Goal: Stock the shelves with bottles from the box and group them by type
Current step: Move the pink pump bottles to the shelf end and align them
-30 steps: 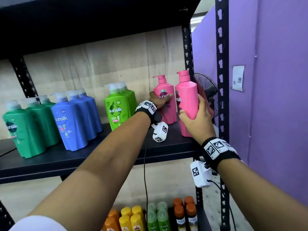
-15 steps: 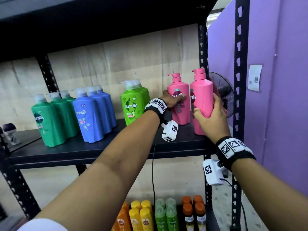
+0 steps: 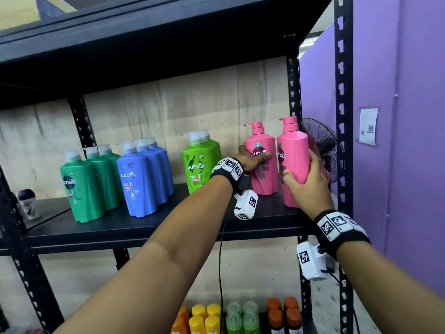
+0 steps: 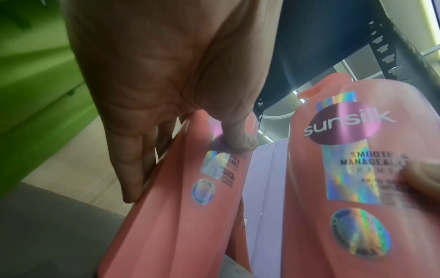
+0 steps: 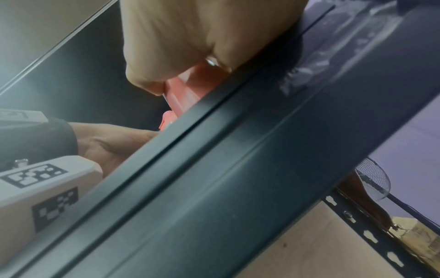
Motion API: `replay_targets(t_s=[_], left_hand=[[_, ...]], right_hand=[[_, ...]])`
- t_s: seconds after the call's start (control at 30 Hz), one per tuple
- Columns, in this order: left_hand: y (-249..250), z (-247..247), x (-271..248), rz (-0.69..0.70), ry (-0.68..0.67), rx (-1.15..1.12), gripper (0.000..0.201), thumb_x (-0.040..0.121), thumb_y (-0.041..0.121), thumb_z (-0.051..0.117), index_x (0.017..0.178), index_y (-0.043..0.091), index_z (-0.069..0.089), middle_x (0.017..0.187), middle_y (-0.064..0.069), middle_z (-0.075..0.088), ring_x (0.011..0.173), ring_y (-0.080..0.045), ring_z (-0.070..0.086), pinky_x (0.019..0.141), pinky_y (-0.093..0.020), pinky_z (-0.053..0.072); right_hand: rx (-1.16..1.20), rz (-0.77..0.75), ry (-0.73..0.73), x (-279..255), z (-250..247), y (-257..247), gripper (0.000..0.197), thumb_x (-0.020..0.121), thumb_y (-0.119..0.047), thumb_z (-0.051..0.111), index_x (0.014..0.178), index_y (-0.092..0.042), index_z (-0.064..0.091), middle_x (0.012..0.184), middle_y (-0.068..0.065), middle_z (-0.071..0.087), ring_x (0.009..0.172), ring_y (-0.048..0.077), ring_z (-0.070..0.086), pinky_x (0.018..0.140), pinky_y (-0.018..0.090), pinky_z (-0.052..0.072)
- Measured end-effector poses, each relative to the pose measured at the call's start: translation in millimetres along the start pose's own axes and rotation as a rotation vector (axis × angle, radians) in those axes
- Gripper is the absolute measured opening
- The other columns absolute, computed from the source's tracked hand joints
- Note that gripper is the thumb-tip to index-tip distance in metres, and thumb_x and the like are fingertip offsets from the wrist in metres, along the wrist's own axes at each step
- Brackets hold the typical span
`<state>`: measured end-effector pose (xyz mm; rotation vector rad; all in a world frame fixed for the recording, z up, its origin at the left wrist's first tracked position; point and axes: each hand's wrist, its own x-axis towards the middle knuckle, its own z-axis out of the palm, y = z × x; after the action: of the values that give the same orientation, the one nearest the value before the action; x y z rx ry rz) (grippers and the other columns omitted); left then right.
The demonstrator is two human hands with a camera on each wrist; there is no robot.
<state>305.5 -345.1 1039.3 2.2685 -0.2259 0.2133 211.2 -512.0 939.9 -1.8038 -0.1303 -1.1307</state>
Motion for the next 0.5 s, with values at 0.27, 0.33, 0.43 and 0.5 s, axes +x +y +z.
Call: replay_targets(t_s=[0.27,0.33,0.43,0.5], left_hand=[[-0.8,-6.0,-1.1,0.003,-0.047,0.012,0.103,0.082,0.064,0.07,0.152,0.007,0.02,0.149,-0.014,0.045,0.131,-0.033,0.053,0.105,-0.049,0.049],[-1.0,-6.1,-4.1,-0.02,-0.069,-0.014,0.103,0.08,0.066,0.071,0.152,0.011,0.022,0.149,-0.013,0.045,0.131,-0.033,0.053,0.105,-0.051,0.049],[-1.3,-5.8,-6.0,-0.02,-0.054,-0.005,0.102,0.08,0.068,0.07,0.15,0.011,0.024,0.147,-0.013,0.048,0.128,-0.033,0.055,0.103,-0.051,0.051],[-2.1,-5.3,-5.8,-0.013,-0.038,0.012,0.102,0.08,0.069,0.07,0.151,0.01,0.025,0.146,-0.012,0.049,0.128,-0.033,0.056,0.102,-0.049,0.051]], right_hand=[[-0.004,0.022,-0.007,-0.8,-1.7,-1.0,0.073,0.082,-0.049,0.067,0.143,-0.04,0.028,0.132,0.003,0.056,0.098,0.015,0.052,0.084,0.032,0.042],[-0.008,0.026,-0.006,-1.3,-2.1,-1.3,0.072,0.083,-0.047,0.068,0.143,-0.039,0.029,0.132,0.004,0.057,0.098,0.015,0.052,0.084,0.032,0.042],[-0.009,0.025,-0.005,-1.6,-2.5,-1.6,0.072,0.083,-0.046,0.069,0.142,-0.039,0.029,0.132,0.004,0.057,0.098,0.015,0.052,0.085,0.033,0.043],[-0.003,0.024,-0.002,-1.6,-2.5,-1.8,0.071,0.083,-0.046,0.069,0.142,-0.039,0.03,0.131,0.003,0.058,0.098,0.015,0.052,0.085,0.032,0.043]])
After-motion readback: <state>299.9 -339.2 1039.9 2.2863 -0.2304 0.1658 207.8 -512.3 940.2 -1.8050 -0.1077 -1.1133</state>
